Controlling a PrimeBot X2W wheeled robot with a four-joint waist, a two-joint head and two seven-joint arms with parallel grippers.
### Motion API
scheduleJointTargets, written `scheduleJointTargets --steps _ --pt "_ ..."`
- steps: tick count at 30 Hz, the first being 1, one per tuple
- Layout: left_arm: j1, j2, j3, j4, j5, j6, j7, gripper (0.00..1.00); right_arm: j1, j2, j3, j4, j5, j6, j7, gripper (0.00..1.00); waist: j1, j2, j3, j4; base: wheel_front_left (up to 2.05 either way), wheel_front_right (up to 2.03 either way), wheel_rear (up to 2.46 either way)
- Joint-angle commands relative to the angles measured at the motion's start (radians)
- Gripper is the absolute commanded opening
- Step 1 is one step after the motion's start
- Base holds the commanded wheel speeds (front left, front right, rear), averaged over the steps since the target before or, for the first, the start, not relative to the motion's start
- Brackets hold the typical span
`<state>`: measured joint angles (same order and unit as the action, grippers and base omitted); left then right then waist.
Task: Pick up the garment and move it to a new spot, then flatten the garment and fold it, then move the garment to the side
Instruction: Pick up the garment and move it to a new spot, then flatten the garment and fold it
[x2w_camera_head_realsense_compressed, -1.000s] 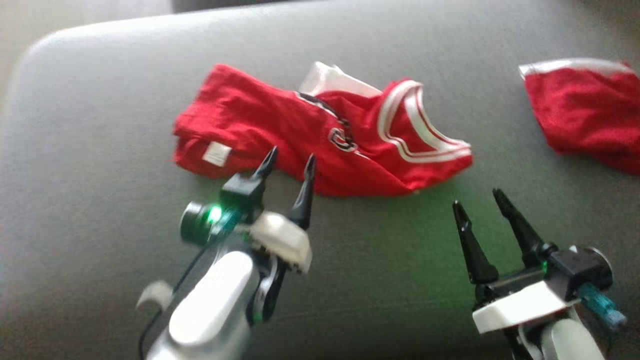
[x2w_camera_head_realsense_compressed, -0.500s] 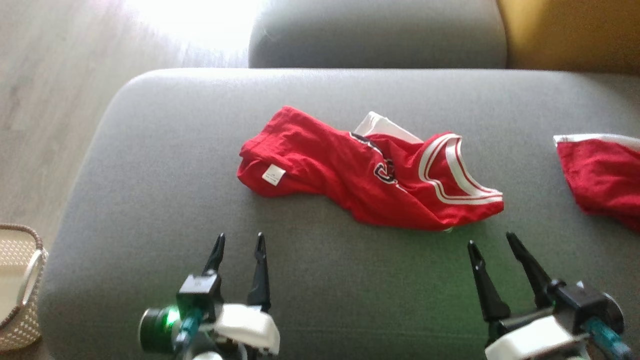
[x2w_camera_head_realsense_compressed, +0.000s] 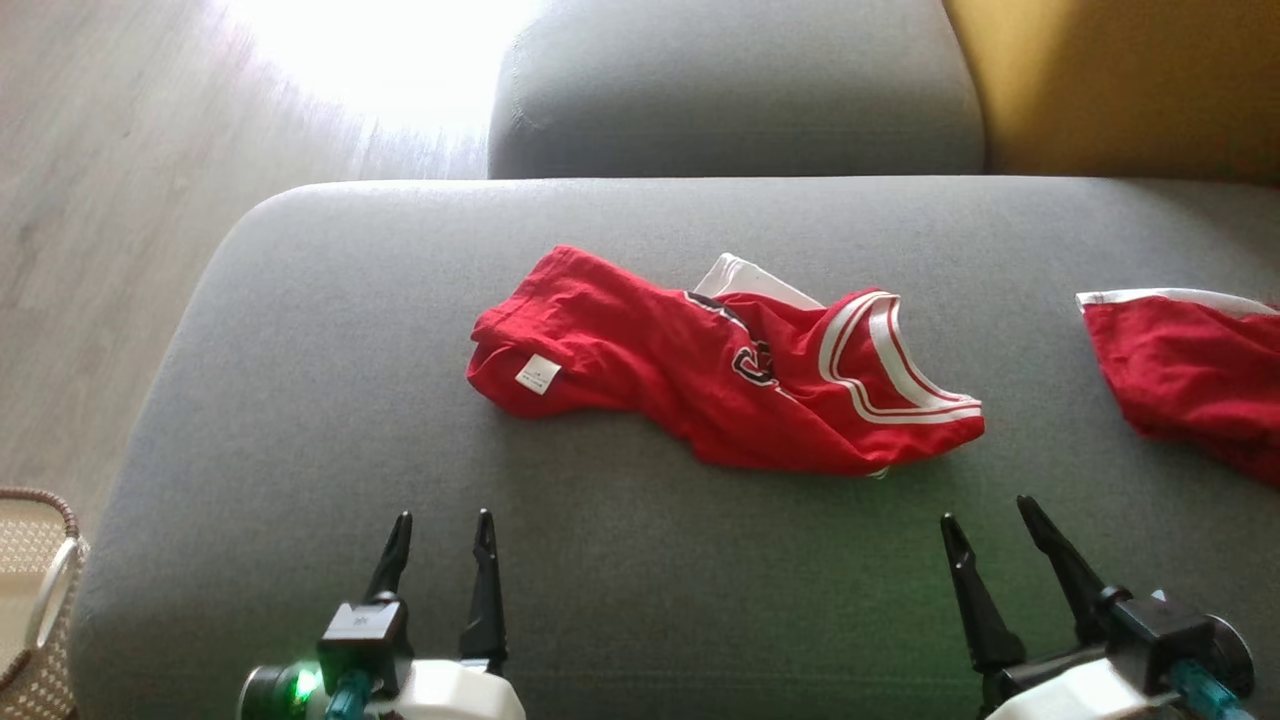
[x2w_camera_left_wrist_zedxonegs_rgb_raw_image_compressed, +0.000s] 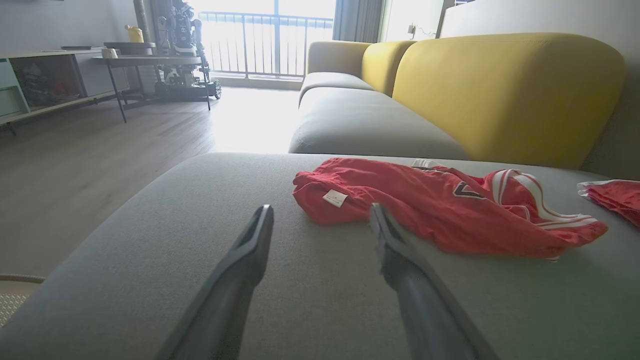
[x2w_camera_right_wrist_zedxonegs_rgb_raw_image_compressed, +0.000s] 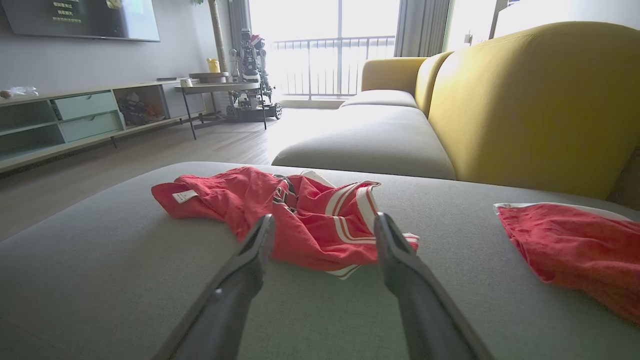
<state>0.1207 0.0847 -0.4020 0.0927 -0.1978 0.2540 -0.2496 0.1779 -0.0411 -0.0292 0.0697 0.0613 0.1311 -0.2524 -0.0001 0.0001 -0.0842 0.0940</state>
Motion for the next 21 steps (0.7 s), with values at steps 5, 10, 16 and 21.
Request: scheduleJointTargets --steps 5,10,16,21 --pt "-0.029 -0.017 0.06 -0.034 0.023 -0.01 -0.012 1.0 -0.021 -0.009 0.018 -0.034 0.0 0.0 -0.009 1.0 0.0001 -0.0001 -0.002 -0.01 0.0 0.0 0.0" --pt "-0.027 -0.025 0.07 -0.03 0.031 -0.018 -0.012 1.0 -0.021 -0.009 0.017 -0.035 0.0 0.0 -0.009 1.0 0.0001 -0.0001 -0.003 -0.016 0.0 0.0 0.0" --pt "-0.025 -0.03 0.081 -0.026 0.028 -0.021 -0.012 1.0 -0.02 -0.009 0.013 -0.036 0.002 0.0 -0.009 1.0 0.0001 -0.0001 -0.005 -0.016 0.0 0.0 0.0" --pt "-0.027 -0.032 0.086 -0.023 0.033 -0.026 -0.012 1.0 -0.021 -0.009 0.013 -0.036 0.01 0.0 -0.009 1.0 0.0001 -0.0001 -0.006 -0.013 0.0 0.0 0.0"
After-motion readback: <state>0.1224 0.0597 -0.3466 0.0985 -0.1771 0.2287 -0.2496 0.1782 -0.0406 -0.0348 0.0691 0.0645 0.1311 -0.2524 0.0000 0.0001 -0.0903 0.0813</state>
